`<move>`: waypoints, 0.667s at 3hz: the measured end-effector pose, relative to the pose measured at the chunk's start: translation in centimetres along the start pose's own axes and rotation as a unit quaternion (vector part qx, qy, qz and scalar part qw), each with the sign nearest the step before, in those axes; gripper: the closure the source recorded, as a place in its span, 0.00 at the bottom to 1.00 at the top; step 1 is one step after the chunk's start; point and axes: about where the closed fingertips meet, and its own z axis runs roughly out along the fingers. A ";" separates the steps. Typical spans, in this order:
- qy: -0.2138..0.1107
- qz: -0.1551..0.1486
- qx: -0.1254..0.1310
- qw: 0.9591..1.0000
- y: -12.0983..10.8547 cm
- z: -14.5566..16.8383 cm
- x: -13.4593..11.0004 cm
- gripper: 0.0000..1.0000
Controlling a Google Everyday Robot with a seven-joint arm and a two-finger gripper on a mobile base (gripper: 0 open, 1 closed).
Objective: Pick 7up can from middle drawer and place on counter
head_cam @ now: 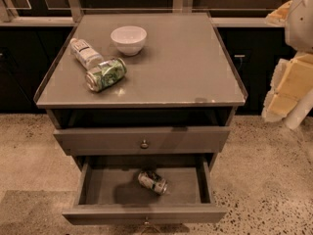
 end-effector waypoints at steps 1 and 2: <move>0.000 0.000 0.000 1.000 0.0 0.0 0.0 0.00; -0.013 0.012 0.008 1.000 1.0 0.1 0.6 0.00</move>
Offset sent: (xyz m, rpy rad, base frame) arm -0.0224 -0.0113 -0.0269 0.0859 -0.0271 -0.0425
